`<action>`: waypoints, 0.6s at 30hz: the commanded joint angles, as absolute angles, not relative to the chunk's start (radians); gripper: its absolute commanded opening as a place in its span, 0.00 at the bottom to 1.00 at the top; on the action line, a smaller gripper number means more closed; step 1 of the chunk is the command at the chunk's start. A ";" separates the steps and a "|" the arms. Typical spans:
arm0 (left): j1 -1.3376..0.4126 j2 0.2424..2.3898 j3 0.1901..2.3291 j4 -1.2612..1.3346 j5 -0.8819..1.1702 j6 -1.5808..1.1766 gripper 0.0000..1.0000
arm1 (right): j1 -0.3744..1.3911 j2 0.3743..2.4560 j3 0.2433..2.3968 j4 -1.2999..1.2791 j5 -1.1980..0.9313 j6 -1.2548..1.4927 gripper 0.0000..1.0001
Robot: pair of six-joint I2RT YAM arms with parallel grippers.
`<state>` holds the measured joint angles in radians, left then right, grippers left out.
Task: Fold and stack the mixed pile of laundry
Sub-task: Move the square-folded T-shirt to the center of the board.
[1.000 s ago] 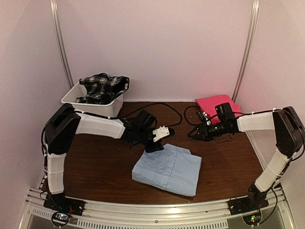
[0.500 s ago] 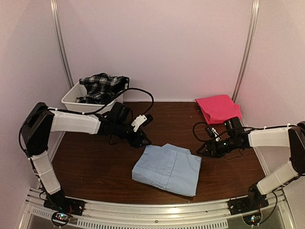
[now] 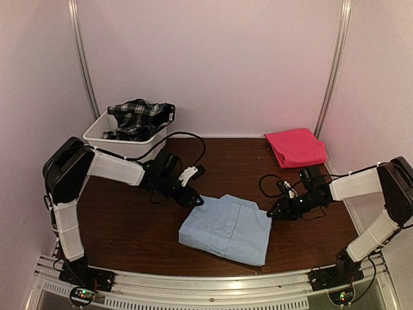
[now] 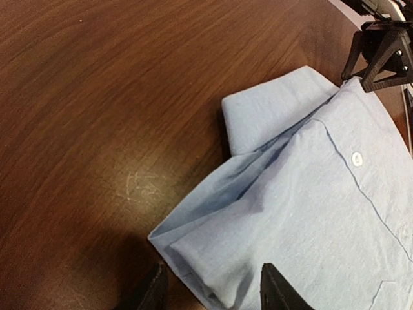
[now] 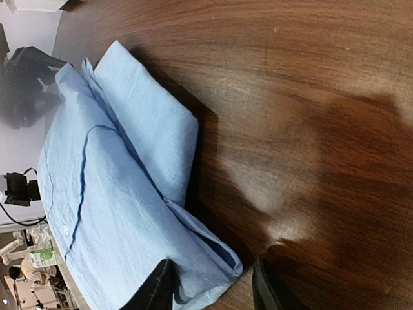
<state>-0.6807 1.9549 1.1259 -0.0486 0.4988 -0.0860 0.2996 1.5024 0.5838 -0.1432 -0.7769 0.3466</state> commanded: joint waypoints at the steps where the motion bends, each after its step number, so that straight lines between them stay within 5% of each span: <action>1: -0.670 1.993 1.171 0.028 0.565 -0.109 0.45 | 0.304 1.522 0.584 -0.107 -0.773 0.341 0.37; 9: -0.669 1.994 1.192 0.060 0.613 -0.131 0.08 | 0.304 1.493 0.615 -0.132 -0.748 0.346 0.00; 11: -0.670 1.984 1.190 0.070 0.617 -0.138 0.00 | 0.304 1.457 0.626 -0.163 -0.730 0.347 0.00; 18: -0.668 1.958 1.183 0.092 0.568 -0.136 0.00 | 0.297 1.342 0.661 -0.261 -0.633 0.338 0.00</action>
<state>-0.6758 1.9953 1.1656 0.0292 0.5838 -0.1307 0.3012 1.3933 0.6212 -0.2077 -0.7155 0.3470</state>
